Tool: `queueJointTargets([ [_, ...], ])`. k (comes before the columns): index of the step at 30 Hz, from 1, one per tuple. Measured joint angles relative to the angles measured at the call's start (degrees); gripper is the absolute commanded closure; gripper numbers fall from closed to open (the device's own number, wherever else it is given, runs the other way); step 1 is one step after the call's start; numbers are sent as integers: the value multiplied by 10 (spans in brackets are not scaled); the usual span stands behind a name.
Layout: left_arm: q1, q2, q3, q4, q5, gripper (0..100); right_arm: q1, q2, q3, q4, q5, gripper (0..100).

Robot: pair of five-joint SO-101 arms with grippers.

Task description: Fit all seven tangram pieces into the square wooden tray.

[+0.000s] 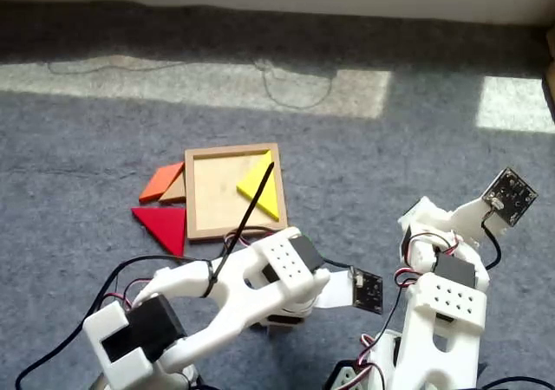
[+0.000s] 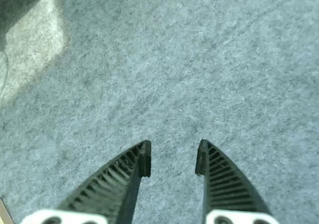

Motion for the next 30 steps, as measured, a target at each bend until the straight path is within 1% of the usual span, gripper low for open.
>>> queueJointTargets([
  [3,1,0,0,2,0,936,0,0,0,0,0,843],
  [6,1,0,0,2,23,970,0,0,0,0,0,843],
  [13,1,1,0,0,40,976,0,0,0,0,0,843],
  [15,-2,-5,0,0,55,975,0,0,0,0,0,841],
  [16,-8,-16,0,0,69,966,0,0,0,0,0,841],
  [18,-21,-49,0,1,85,918,0,0,0,0,0,841],
  [21,-46,-113,0,32,91,821,0,0,0,0,0,841],
  [24,-81,-170,4,56,110,757,0,0,0,0,0,841],
  [27,-114,-209,40,53,134,748,0,0,0,0,0,841],
  [30,-117,-220,96,33,142,748,0,0,0,0,0,841],
])
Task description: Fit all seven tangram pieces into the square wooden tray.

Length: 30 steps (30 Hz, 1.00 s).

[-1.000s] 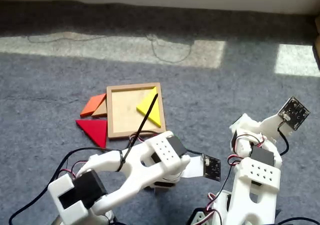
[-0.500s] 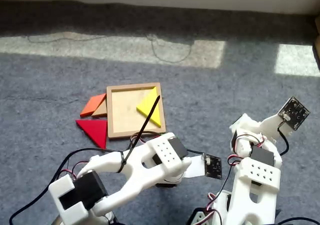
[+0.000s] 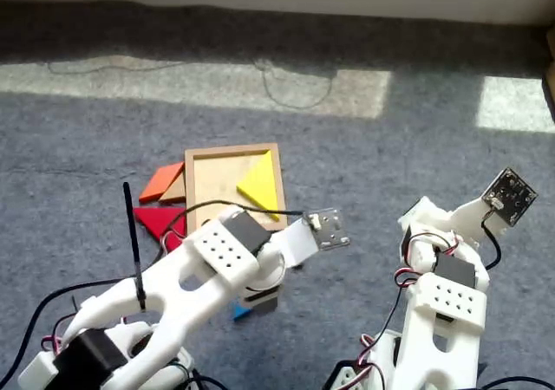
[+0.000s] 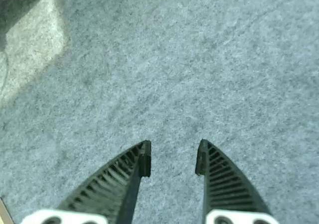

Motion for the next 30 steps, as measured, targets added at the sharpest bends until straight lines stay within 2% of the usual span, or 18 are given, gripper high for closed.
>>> queueJointTargets([
  [2,-4,-1,29,-18,18,748,0,0,0,0,0,841],
  [9,-85,-1,52,-93,84,748,0,0,0,0,0,841],
  [15,-115,-1,52,-109,101,748,0,0,0,0,0,841],
  [22,-120,-1,43,-129,148,744,0,0,0,0,0,841],
  [30,-89,-1,-40,-129,270,741,-1,0,0,0,0,841],
])
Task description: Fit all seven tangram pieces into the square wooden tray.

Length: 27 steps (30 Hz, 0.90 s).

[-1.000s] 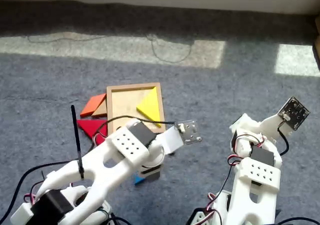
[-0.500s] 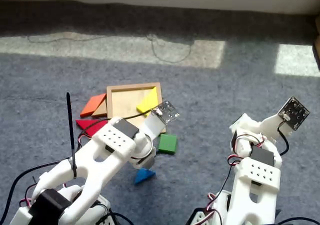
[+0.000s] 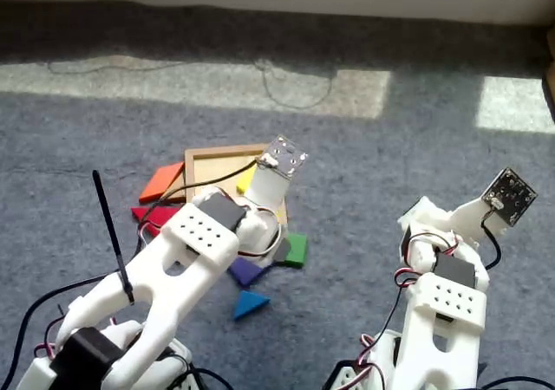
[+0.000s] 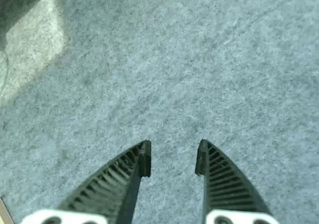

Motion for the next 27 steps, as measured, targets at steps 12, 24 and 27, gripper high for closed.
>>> queueJointTargets([
  [12,36,201,-138,16,120,688,0,-1,16,0,0,841],
  [24,41,335,-229,71,111,836,-1,-4,18,0,0,841],
  [27,47,335,-230,70,92,893,-1,-4,18,0,0,841],
])
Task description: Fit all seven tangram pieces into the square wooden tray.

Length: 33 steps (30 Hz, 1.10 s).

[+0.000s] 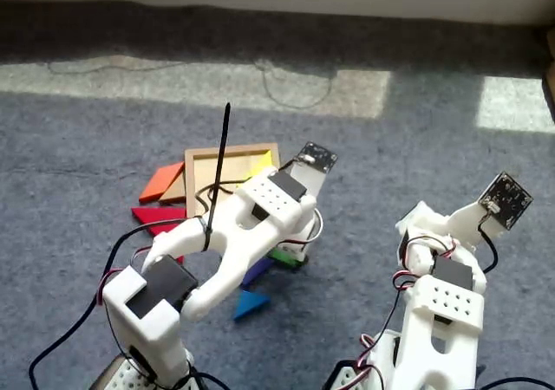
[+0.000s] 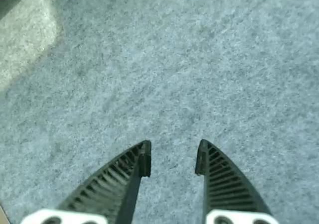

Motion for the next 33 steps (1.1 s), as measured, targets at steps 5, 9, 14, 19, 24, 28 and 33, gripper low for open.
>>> queueJointTargets([
  [5,6,0,-6,4,-6,905,0,0,0,0,0,841],
  [9,31,-18,-6,13,-26,902,0,0,0,0,0,841],
  [14,30,-106,-6,51,-35,902,0,0,0,0,0,841],
  [19,-33,-170,-6,74,-91,902,0,0,0,0,0,841],
  [24,-129,-176,-16,76,-185,902,0,0,0,0,0,841],
  [28,-188,-176,-30,66,-244,902,0,0,0,0,0,841],
  [33,-236,-176,-34,13,-284,902,0,0,0,0,0,841],
])
